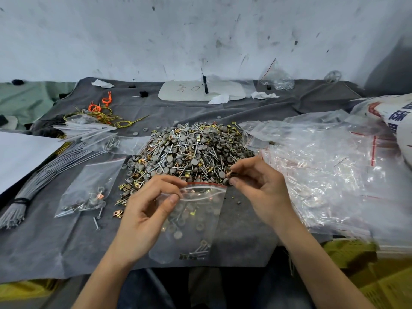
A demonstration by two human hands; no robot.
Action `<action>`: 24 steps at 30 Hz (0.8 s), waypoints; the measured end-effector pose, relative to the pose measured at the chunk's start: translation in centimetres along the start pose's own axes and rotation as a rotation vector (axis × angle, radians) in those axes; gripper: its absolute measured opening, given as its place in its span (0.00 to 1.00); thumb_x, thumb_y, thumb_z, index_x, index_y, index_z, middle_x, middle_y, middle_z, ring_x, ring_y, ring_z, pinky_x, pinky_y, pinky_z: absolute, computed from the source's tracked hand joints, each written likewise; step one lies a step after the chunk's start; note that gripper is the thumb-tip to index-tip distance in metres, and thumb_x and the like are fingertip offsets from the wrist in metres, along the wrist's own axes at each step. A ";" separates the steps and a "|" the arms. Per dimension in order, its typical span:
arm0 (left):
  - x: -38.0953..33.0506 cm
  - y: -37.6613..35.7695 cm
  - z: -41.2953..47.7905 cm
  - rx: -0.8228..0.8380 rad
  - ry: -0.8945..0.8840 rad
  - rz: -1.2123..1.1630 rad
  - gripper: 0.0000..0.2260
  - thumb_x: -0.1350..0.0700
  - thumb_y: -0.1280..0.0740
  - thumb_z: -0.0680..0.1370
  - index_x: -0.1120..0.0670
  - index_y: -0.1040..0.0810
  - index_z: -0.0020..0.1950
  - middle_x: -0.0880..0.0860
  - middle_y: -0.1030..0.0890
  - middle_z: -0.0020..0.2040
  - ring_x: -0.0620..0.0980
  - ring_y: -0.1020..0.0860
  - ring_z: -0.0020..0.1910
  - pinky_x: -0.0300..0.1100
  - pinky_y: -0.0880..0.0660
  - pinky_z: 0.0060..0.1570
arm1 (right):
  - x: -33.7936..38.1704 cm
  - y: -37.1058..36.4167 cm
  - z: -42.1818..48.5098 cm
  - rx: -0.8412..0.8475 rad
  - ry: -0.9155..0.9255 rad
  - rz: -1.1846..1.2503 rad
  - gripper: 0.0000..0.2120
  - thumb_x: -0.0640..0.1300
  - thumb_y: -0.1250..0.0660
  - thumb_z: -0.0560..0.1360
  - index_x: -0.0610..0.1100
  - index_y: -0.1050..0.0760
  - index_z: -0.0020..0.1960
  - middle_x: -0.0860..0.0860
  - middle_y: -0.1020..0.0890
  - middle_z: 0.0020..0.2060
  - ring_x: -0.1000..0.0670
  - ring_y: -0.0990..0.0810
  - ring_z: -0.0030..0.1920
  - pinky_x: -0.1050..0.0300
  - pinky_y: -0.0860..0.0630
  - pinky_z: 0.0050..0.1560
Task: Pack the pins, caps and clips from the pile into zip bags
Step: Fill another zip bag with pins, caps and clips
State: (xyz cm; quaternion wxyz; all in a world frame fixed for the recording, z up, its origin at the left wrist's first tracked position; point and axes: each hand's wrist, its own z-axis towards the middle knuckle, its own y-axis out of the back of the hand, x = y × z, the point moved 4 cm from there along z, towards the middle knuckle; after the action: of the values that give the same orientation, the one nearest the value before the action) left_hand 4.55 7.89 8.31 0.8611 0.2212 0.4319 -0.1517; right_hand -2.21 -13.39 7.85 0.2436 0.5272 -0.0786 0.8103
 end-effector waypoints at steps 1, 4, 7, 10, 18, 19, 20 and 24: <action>0.0 0.0 0.0 0.001 0.001 -0.005 0.07 0.54 0.36 0.77 0.55 0.21 0.43 0.48 0.19 0.52 0.49 0.21 0.54 0.36 0.26 0.53 | -0.5 0.0 0.1 -0.002 -0.034 -0.034 0.20 0.29 0.28 0.69 0.55 0.22 0.45 0.55 0.17 0.43 0.54 0.18 0.47 0.66 0.24 0.50; 0.1 0.1 0.0 -0.003 0.016 -0.011 0.08 0.53 0.36 0.77 0.56 0.21 0.43 0.49 0.19 0.52 0.49 0.21 0.55 0.36 0.27 0.53 | -2.0 0.0 -0.1 -0.020 -0.180 -0.021 0.15 0.29 0.28 0.70 0.49 0.21 0.43 0.56 0.16 0.38 0.60 0.17 0.42 0.70 0.25 0.45; 0.0 0.1 0.0 0.000 0.031 0.011 0.09 0.52 0.36 0.77 0.57 0.21 0.43 0.49 0.19 0.52 0.52 0.21 0.54 0.40 0.26 0.52 | -1.1 -0.1 0.1 -0.017 -0.163 0.001 0.14 0.31 0.28 0.70 0.50 0.20 0.43 0.57 0.16 0.38 0.59 0.17 0.41 0.70 0.25 0.44; -0.2 -0.2 0.2 0.041 0.013 0.042 0.09 0.52 0.36 0.77 0.55 0.20 0.44 0.48 0.19 0.52 0.52 0.20 0.52 0.44 0.24 0.48 | 1.8 -0.9 0.8 0.116 -0.038 -0.007 0.16 0.32 0.27 0.70 0.53 0.19 0.45 0.54 0.16 0.41 0.55 0.17 0.43 0.65 0.22 0.47; -1.1 -0.6 0.8 0.105 -0.072 0.075 0.06 0.54 0.36 0.78 0.52 0.21 0.44 0.51 0.19 0.53 0.50 0.20 0.53 0.37 0.27 0.54 | 5.7 -2.9 1.7 0.404 0.074 -0.314 0.10 0.38 0.24 0.66 0.43 0.16 0.47 0.53 0.19 0.39 0.57 0.22 0.39 0.68 0.26 0.41; -1.2 -0.6 0.9 0.101 -0.077 0.072 0.06 0.54 0.36 0.78 0.50 0.21 0.44 0.50 0.19 0.52 0.49 0.20 0.53 0.37 0.27 0.54 | 5.8 -3.0 1.7 0.414 0.071 -0.324 0.09 0.38 0.24 0.66 0.43 0.16 0.46 0.53 0.19 0.38 0.56 0.22 0.39 0.69 0.26 0.40; -1.2 -0.6 0.9 0.098 -0.078 0.068 0.05 0.54 0.36 0.78 0.50 0.21 0.45 0.49 0.19 0.52 0.49 0.20 0.53 0.36 0.27 0.54 | 5.8 -3.0 1.8 0.416 0.072 -0.327 0.09 0.39 0.24 0.66 0.43 0.16 0.46 0.52 0.19 0.38 0.55 0.23 0.39 0.68 0.27 0.39; -1.1 -0.7 0.9 0.092 -0.077 0.061 0.06 0.54 0.36 0.78 0.52 0.21 0.44 0.48 0.20 0.52 0.49 0.20 0.53 0.37 0.27 0.54 | 5.6 -3.0 2.0 0.406 0.062 -0.275 0.08 0.40 0.23 0.65 0.42 0.17 0.43 0.51 0.19 0.35 0.56 0.24 0.35 0.66 0.26 0.36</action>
State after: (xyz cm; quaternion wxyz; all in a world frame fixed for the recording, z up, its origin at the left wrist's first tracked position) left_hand 4.21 6.95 9.51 0.8702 0.2675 0.3842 -0.1535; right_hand -1.00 -9.83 13.35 0.2428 0.5459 0.1658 0.7846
